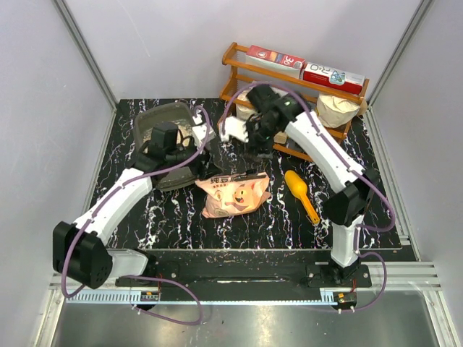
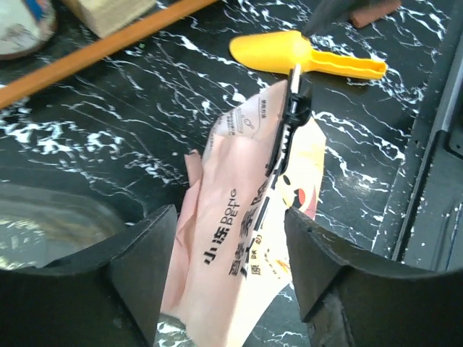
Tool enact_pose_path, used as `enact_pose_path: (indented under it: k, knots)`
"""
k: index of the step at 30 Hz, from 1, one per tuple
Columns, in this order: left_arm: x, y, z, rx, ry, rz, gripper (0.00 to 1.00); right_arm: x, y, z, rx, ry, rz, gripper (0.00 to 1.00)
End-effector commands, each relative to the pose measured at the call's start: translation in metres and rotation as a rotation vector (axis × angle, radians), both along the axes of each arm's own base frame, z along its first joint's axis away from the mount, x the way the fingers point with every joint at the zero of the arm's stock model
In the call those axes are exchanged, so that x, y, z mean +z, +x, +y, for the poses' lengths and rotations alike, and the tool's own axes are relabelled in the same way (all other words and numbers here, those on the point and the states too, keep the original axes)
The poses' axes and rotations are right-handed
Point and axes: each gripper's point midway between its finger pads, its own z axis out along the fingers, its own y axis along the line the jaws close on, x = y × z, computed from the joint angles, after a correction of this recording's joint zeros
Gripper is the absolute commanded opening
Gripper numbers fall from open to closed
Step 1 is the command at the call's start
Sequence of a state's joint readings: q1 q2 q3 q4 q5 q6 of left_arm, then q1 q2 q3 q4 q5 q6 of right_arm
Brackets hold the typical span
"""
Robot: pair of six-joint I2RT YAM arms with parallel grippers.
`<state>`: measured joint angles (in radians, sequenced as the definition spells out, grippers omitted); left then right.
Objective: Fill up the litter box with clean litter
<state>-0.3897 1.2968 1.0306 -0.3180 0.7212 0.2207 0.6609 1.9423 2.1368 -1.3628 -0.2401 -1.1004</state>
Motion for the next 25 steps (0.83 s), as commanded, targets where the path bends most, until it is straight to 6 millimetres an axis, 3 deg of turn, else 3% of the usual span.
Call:
enact_pose_path:
  k: [1,2,3,5,8,11,21,24,25]
  knots:
    - [0.045,0.018,0.023,0.123,0.046,-0.149,0.71,0.034,-0.009,-0.037,-0.225,0.071,0.116,0.8]
    - [0.047,0.019,0.027,0.144,0.061,-0.16,0.83,0.038,0.012,-0.03,-0.34,0.146,0.097,1.0]
    - [0.053,0.023,0.03,0.158,0.074,-0.19,0.99,0.04,0.024,-0.029,-0.412,0.189,0.087,1.0]
    - [0.054,0.032,0.04,0.216,0.114,-0.216,0.99,0.047,0.056,-0.023,-0.643,0.336,0.081,1.0]
    - [0.056,0.049,0.056,0.347,0.147,-0.246,0.99,0.044,0.083,-0.019,-0.945,0.458,0.099,1.0]
    - [0.051,0.062,0.073,0.494,0.161,-0.239,0.99,0.036,0.098,-0.027,-1.122,0.481,0.059,1.0]
    - [0.047,0.077,0.09,0.647,0.072,-0.153,0.99,0.019,0.105,-0.032,-1.204,0.464,0.046,1.0]
    - [0.055,0.084,0.095,0.675,0.044,-0.154,0.99,0.027,0.113,-0.032,-1.208,0.485,0.016,1.0]
    - [0.06,0.088,0.102,0.7,0.036,-0.163,0.99,0.039,0.118,-0.032,-1.21,0.513,-0.012,1.0]
